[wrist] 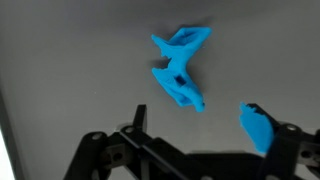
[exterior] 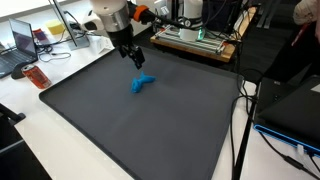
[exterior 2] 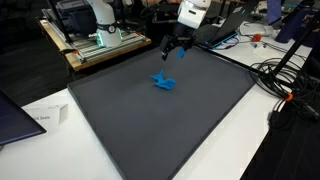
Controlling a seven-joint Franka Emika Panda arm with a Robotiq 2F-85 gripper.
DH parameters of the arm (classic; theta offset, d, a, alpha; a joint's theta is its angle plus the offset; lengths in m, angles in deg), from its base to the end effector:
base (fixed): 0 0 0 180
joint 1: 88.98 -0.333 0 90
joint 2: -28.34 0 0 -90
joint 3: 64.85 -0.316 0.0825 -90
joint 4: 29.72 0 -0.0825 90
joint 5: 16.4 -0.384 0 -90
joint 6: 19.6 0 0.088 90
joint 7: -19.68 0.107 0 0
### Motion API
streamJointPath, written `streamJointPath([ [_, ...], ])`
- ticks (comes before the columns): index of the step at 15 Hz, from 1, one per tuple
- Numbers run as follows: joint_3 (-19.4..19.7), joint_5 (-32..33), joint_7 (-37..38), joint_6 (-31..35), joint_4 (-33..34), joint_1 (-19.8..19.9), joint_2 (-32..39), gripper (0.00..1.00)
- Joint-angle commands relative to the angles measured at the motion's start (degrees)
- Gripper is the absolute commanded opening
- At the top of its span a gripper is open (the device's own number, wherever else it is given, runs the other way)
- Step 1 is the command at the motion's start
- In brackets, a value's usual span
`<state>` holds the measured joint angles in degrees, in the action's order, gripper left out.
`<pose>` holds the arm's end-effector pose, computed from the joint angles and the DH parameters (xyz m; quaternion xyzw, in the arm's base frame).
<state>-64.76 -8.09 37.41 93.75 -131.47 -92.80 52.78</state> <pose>0.6262 0.0317 0.3031 0.9881 -0.0850 -0.0978 0.0829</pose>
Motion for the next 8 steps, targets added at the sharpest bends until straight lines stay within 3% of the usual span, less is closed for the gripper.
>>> streamJointPath([
  [1, 0.39, -1.59, -2.39, -6.38, 8.76, -0.01, 6.34, 1.00],
  [8, 0.66, -2.19, -2.71, -16.28, 21.81, -0.33, 15.89, 1.00],
])
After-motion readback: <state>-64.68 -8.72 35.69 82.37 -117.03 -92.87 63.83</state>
